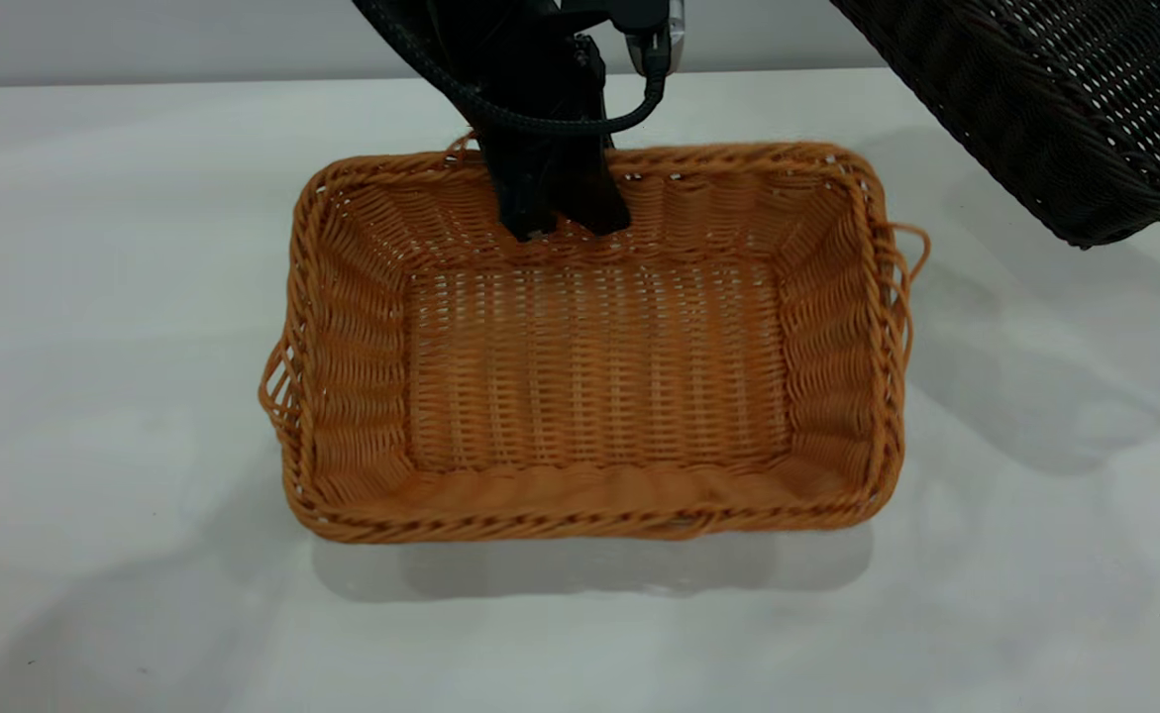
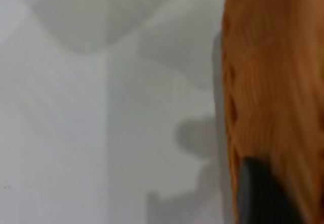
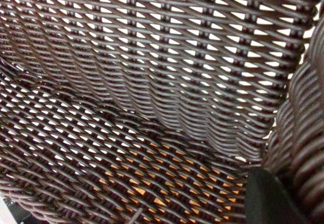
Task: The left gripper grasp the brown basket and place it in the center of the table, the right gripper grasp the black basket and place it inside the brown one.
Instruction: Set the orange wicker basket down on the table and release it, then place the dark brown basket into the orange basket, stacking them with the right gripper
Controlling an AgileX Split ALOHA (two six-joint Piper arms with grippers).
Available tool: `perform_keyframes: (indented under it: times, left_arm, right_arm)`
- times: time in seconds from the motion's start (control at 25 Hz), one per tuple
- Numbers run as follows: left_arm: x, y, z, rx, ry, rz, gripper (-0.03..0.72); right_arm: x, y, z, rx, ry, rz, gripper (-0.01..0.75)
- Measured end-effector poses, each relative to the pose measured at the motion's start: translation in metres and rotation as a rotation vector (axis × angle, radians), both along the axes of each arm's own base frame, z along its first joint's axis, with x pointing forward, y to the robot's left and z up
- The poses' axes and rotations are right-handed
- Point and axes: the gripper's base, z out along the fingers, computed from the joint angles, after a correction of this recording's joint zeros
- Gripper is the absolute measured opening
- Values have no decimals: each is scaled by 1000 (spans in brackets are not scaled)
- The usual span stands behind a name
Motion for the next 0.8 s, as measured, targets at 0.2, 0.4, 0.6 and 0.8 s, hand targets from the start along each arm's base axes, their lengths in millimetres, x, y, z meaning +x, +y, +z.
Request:
perform_keyframes:
  times: [0.2, 0.4, 0.6, 0.8]
  left_arm:
    - [1, 0, 0, -3, -14, 9, 443]
    - [14, -2, 11, -98, -66, 215, 533]
    - [29, 22, 50, -238, 18, 518, 542]
    - [41, 82, 100, -350, 157, 756, 542]
  right_arm:
    - [0, 0, 0, 3, -2, 3, 80]
    - [0, 1, 1, 2, -7, 9, 80]
    - [8, 3, 9, -7, -22, 70, 80]
    - [29, 36, 21, -83, 61, 262, 80]
